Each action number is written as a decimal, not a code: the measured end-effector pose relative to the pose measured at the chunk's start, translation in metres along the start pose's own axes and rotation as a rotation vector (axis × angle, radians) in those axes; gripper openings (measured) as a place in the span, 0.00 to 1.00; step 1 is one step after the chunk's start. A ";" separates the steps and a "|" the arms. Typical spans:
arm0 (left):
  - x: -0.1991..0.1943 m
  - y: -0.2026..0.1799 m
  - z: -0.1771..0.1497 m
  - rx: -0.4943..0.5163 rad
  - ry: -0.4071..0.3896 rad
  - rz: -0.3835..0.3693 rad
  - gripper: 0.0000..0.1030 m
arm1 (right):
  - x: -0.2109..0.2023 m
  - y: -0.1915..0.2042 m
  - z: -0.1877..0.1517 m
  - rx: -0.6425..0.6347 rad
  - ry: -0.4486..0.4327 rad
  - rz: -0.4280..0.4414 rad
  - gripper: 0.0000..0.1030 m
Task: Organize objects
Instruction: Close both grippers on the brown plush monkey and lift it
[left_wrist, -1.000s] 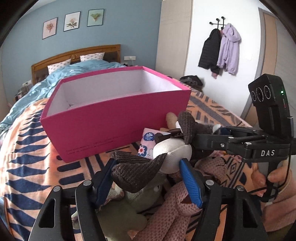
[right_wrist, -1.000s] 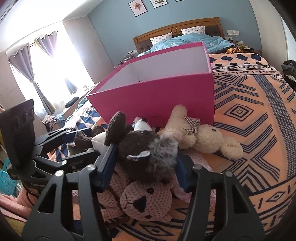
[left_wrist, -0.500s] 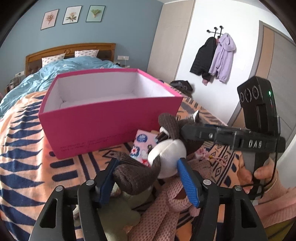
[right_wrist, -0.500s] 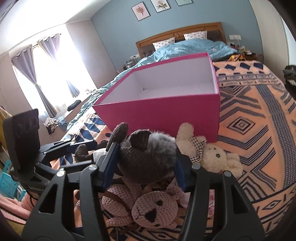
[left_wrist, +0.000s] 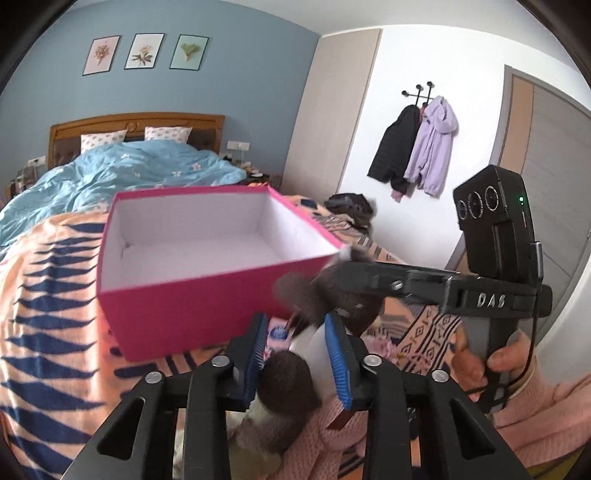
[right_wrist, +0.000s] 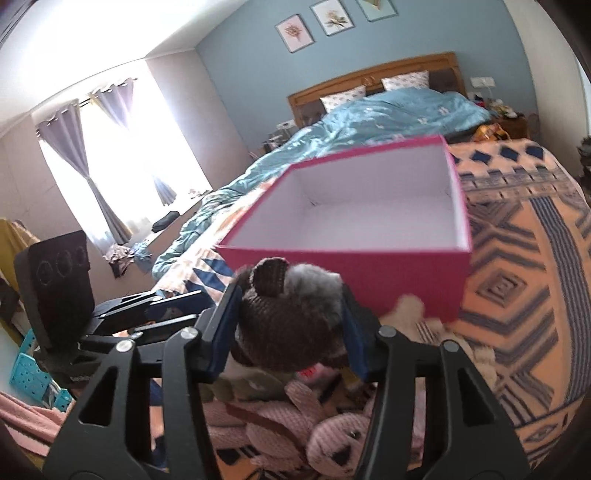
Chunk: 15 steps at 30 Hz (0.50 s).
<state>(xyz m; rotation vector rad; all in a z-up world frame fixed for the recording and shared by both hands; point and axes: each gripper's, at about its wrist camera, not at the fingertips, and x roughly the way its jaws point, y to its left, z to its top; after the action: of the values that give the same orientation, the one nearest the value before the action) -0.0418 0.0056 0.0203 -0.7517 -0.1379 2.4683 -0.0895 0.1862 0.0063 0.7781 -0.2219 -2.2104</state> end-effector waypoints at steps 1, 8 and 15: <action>0.002 0.001 0.003 0.002 -0.002 0.004 0.27 | 0.003 0.004 0.003 -0.018 -0.003 0.001 0.51; 0.008 0.018 -0.013 -0.021 0.068 0.067 0.44 | 0.031 -0.006 -0.005 -0.009 0.066 -0.028 0.50; 0.005 0.007 -0.039 0.034 0.117 0.034 0.62 | 0.026 -0.035 -0.013 0.105 0.064 -0.057 0.50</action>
<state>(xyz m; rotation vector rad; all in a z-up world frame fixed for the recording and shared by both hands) -0.0271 -0.0004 -0.0168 -0.8882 -0.0398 2.4446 -0.1165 0.1926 -0.0295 0.9222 -0.2895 -2.2378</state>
